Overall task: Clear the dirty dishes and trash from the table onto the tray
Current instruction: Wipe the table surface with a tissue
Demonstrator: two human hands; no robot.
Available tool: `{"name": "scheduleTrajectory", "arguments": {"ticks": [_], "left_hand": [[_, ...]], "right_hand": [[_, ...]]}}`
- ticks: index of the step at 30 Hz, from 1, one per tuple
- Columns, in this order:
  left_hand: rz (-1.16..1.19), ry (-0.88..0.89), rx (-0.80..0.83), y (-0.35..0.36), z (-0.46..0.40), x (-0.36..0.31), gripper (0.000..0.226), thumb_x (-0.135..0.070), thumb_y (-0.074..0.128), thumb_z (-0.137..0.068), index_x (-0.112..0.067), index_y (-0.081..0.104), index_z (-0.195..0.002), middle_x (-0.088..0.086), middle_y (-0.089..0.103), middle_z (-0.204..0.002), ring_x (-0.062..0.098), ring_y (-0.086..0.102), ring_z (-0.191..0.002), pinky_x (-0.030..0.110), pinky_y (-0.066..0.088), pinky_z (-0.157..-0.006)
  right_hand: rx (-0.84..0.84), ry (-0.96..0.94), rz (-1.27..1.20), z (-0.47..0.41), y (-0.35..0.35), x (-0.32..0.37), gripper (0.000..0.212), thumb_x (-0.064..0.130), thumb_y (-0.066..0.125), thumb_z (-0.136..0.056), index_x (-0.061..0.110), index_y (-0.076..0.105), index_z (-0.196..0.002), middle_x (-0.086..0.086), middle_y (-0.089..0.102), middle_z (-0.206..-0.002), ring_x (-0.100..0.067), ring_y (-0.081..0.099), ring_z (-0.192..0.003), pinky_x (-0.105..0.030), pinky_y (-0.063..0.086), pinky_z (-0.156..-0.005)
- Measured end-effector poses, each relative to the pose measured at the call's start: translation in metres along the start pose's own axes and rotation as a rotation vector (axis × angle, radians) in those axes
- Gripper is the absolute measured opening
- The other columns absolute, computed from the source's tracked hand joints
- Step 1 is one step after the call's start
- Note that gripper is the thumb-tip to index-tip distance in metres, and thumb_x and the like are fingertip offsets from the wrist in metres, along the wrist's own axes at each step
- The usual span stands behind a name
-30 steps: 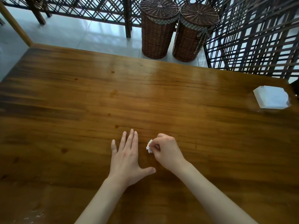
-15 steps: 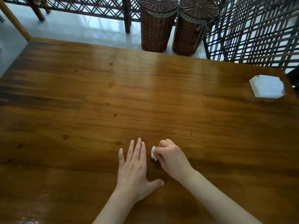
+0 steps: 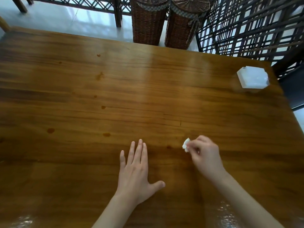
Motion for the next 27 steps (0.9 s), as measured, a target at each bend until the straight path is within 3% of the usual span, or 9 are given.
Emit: {"name": "scheduleTrajectory", "arguments": {"ticks": [4, 7, 14, 19, 23, 27], "left_hand": [[-0.011, -0.029, -0.005, 0.007, 0.005, -0.003, 0.123, -0.092, 0.033, -0.059, -0.025, -0.048, -0.122, -0.006, -0.045, -0.138, 0.015, -0.048, -0.124, 0.045, -0.030, -0.101], [-0.009, -0.041, -0.027, 0.009, 0.008, -0.002, 0.122, -0.093, 0.030, -0.057, -0.025, -0.045, -0.126, -0.005, -0.031, -0.152, 0.014, -0.039, -0.131, 0.044, -0.025, -0.105], [-0.022, -0.041, -0.039, 0.009, 0.008, -0.001, 0.120, -0.096, 0.025, -0.056, -0.028, -0.038, -0.131, -0.009, -0.033, -0.147, 0.013, -0.033, -0.134, 0.044, -0.018, -0.109], [-0.027, -0.045, -0.033, 0.006, 0.010, -0.002, 0.119, -0.094, 0.029, -0.059, -0.027, -0.039, -0.130, -0.007, -0.028, -0.153, 0.013, -0.033, -0.134, 0.044, -0.016, -0.110], [0.008, -0.039, -0.047, 0.004, 0.011, -0.003, 0.119, -0.093, 0.031, -0.060, -0.026, -0.040, -0.129, -0.009, -0.035, -0.144, 0.012, -0.033, -0.133, 0.042, -0.014, -0.111], [0.056, -0.037, -0.068, 0.006, 0.010, -0.001, 0.122, -0.093, 0.033, -0.058, -0.026, -0.036, -0.134, -0.010, -0.034, -0.145, 0.012, -0.032, -0.134, 0.039, -0.011, -0.112]], "right_hand": [[-0.070, 0.140, 0.001, -0.025, -0.001, -0.016, 0.008, 0.008, 0.070, -0.081, 0.011, 0.077, -0.082, 0.007, 0.053, -0.067, -0.014, 0.053, -0.070, -0.025, 0.041, -0.062], [-0.105, 0.156, -0.067, -0.040, 0.014, -0.003, 0.009, 0.011, 0.068, -0.083, 0.012, 0.077, -0.084, 0.009, 0.053, -0.071, -0.007, 0.051, -0.069, -0.024, 0.046, -0.067], [0.014, -0.178, -0.001, -0.031, 0.052, 0.058, 0.017, 0.008, 0.056, -0.091, 0.010, 0.073, -0.093, -0.004, 0.061, -0.087, -0.014, 0.053, -0.085, -0.022, 0.048, -0.070], [0.124, -0.298, 0.062, 0.002, 0.039, 0.052, 0.009, 0.001, 0.069, -0.080, 0.007, 0.074, -0.084, -0.005, 0.065, -0.079, -0.016, 0.059, -0.077, -0.021, 0.052, -0.064], [0.142, -0.290, 0.035, 0.039, 0.027, 0.032, 0.008, 0.001, 0.075, -0.074, 0.009, 0.073, -0.076, -0.002, 0.065, -0.073, -0.013, 0.059, -0.070, -0.017, 0.049, -0.057], [0.049, -0.129, 0.028, 0.018, 0.014, 0.012, 0.009, 0.002, 0.072, -0.079, 0.010, 0.074, -0.079, 0.000, 0.062, -0.073, -0.008, 0.054, -0.070, -0.014, 0.043, -0.059]]}}
Point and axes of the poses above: each hand's wrist, its own z-axis away from the middle knuckle, its own y-axis out of the palm, x = y × z, the point moved 5 cm from there along -z, towards the middle knuckle
